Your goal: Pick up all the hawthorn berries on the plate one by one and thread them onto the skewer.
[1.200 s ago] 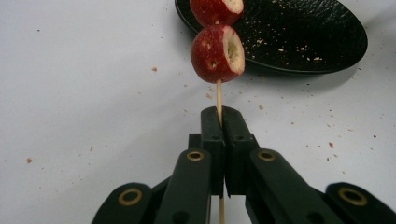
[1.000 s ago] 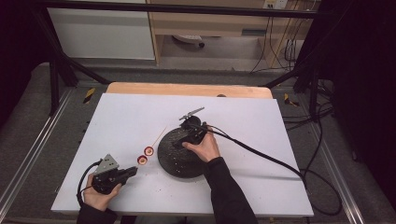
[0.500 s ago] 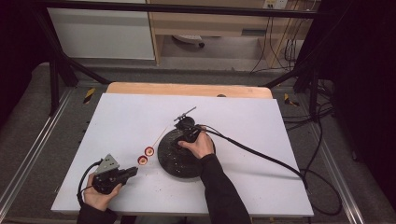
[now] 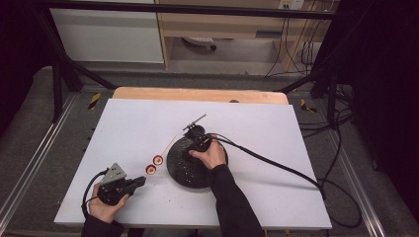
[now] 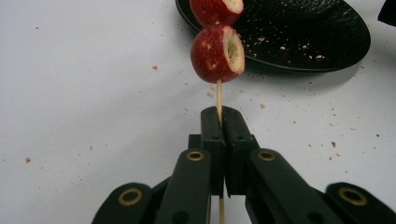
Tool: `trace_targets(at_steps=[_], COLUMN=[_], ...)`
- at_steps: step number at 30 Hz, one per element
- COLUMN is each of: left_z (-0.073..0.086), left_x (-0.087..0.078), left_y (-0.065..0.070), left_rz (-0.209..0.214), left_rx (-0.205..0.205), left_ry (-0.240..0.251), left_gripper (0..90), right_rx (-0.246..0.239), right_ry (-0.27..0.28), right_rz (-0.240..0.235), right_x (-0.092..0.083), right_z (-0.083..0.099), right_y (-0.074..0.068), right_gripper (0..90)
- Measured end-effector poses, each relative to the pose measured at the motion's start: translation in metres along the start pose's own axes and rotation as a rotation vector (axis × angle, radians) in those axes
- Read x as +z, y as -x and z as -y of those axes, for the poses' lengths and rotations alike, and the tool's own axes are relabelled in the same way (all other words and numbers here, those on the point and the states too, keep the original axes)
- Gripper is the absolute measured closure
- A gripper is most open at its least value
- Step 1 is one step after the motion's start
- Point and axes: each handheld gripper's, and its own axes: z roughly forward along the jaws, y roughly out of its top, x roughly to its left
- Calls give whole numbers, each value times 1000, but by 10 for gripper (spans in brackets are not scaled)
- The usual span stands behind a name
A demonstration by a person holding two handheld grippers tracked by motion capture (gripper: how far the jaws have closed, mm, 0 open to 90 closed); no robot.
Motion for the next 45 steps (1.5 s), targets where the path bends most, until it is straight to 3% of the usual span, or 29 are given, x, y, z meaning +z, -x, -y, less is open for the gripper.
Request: trace_targets(at_steps=[11,28,37,45], left_z=[0,-1,-2,-3], left_x=[0,0,2,4], left_y=[0,3,6,10], left_rz=[0,1,5,9], left_rx=[1,12,22,30], left_ry=[0,3,-2,-2], left_gripper=[881,881,881,882], right_rx=[2,11,60,132], right_ry=[-6,16,81,208], right_rz=[-5,40,31,-10], right_x=[0,-33,-49,-60], right_z=[1,6,24,50], right_y=[-2,-7,0,8], right_gripper=[618,620,620,621])
